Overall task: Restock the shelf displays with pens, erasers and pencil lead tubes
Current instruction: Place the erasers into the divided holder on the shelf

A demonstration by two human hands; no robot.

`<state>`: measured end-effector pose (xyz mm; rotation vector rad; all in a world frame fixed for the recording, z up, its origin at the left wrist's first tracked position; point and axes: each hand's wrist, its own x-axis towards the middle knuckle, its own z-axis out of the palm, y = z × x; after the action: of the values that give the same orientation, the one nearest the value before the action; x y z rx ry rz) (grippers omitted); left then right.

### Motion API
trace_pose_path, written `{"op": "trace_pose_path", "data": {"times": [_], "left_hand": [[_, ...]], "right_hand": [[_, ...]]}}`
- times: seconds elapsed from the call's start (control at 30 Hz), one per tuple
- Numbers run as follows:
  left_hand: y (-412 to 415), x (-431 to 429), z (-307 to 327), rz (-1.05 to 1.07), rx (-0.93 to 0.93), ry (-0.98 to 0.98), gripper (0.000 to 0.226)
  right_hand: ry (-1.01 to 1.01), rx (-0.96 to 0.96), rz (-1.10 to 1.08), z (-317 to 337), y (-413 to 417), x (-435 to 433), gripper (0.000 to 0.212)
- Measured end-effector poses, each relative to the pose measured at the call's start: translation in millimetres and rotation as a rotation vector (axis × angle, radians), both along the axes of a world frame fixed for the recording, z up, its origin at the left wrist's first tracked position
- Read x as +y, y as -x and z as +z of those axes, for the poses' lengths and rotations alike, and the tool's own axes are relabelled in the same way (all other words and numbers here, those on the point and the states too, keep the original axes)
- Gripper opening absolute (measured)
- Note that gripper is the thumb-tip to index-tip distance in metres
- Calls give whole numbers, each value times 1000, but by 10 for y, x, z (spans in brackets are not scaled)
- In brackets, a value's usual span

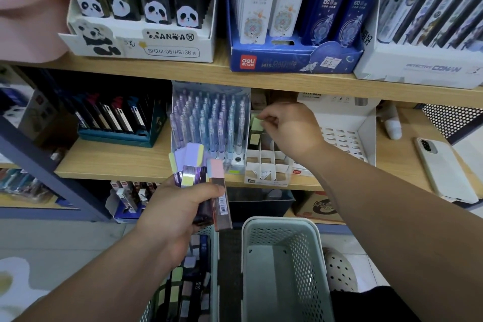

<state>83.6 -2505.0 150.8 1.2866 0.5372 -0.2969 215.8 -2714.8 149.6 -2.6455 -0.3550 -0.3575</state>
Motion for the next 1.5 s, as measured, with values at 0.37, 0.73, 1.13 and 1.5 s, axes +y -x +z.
{"op": "trace_pose_path", "data": {"times": [0.37, 0.73, 1.13, 1.5], "left_hand": [[-8, -120, 71, -8, 4, 149, 36], [87, -351, 116, -126, -50, 160, 27], [78, -347, 47, -155, -88, 144, 33], [63, -267, 58, -95, -28, 228, 67]], "right_hand": [[-66, 288, 50, 139, 325, -178, 20], [-373, 675, 82, 423, 743, -56, 31], [-618, 827, 6, 421, 847, 103, 17], [-907, 695, -130, 540, 625, -449, 8]]}}
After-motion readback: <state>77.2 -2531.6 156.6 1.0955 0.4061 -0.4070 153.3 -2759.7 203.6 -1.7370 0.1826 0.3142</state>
